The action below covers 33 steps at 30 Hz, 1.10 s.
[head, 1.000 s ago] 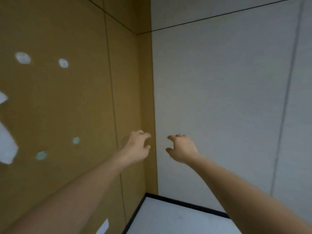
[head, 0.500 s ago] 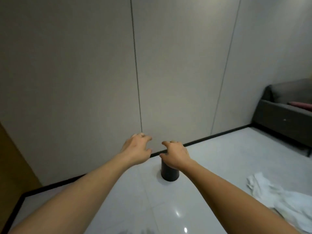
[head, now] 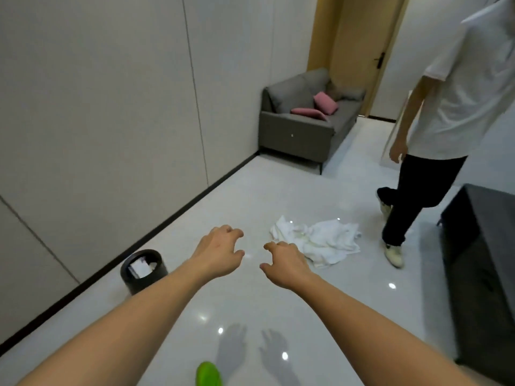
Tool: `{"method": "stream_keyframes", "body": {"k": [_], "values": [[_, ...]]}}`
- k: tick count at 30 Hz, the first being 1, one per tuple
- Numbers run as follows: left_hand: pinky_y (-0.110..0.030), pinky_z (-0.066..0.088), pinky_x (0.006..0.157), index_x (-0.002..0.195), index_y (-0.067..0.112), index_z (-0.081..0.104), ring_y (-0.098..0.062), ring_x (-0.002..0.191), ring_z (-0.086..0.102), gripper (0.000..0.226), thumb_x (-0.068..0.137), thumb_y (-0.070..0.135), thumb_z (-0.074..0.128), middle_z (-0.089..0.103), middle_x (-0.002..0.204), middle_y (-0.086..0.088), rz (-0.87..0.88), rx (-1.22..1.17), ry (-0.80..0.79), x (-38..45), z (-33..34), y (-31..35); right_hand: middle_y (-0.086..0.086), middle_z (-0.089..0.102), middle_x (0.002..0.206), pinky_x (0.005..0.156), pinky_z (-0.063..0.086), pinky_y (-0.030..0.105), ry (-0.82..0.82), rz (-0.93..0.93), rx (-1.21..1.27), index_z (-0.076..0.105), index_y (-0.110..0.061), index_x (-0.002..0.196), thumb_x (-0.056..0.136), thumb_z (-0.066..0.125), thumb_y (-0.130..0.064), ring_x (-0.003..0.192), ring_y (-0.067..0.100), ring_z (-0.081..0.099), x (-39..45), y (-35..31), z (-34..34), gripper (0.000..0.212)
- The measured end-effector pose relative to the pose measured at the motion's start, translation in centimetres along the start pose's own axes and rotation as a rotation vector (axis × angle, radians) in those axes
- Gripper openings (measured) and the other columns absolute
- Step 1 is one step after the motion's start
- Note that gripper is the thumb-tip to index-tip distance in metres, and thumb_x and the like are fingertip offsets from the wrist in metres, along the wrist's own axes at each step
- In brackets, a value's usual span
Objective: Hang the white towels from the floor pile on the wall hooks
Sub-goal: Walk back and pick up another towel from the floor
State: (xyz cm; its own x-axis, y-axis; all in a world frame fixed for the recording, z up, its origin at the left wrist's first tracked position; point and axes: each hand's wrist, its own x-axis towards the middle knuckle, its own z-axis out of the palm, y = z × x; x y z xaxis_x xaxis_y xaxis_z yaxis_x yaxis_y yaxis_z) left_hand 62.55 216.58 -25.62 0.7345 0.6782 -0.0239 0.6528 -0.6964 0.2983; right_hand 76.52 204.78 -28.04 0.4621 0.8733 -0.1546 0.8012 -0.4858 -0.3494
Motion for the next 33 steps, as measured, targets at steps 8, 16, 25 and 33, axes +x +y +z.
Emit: {"method": "stream_keyframes", "body": {"k": [8,16,25,33], "values": [[-0.039,0.045,0.097,0.136,0.026,0.047,-0.025,0.119,0.048,0.049,0.090,0.039,0.053,0.050,0.133,-0.003,0.189,-0.047,-0.190,17.4,5.8,1.6,0.006,0.055,0.133,0.097,0.045,0.039,-0.019,0.291,0.061,0.049,-0.021,0.139,0.091,0.057,-0.042,0.125,0.027,0.048,11.1,8.6,-0.4,0.053],[-0.037,0.042,0.100,0.137,0.022,0.048,-0.024,0.126,0.044,0.049,0.091,0.037,0.053,0.047,0.140,-0.004,0.271,-0.051,-0.374,31.7,9.7,1.1,0.007,0.056,0.130,0.100,0.045,0.040,-0.081,0.526,0.175,0.046,-0.021,0.142,0.091,0.057,-0.042,0.123,0.028,0.049,19.8,13.7,0.5,0.056],[-0.037,0.041,0.101,0.136,0.022,0.049,-0.025,0.126,0.044,0.048,0.092,0.039,0.054,0.048,0.138,-0.005,0.282,-0.017,-0.534,44.7,16.8,2.7,0.007,0.056,0.133,0.102,0.043,0.035,-0.175,0.675,0.286,0.049,-0.021,0.142,0.090,0.058,-0.039,0.127,0.028,0.048,29.4,22.2,2.6,0.056],[-0.032,0.042,0.095,0.135,0.017,0.051,-0.025,0.117,0.052,0.046,0.092,0.033,0.055,0.050,0.134,-0.008,0.153,-0.038,-0.619,59.7,24.3,4.9,0.009,0.062,0.127,0.096,0.046,0.032,-0.282,0.704,0.408,0.051,-0.015,0.138,0.091,0.056,-0.033,0.122,0.027,0.054,44.5,33.9,4.4,0.050]]}}
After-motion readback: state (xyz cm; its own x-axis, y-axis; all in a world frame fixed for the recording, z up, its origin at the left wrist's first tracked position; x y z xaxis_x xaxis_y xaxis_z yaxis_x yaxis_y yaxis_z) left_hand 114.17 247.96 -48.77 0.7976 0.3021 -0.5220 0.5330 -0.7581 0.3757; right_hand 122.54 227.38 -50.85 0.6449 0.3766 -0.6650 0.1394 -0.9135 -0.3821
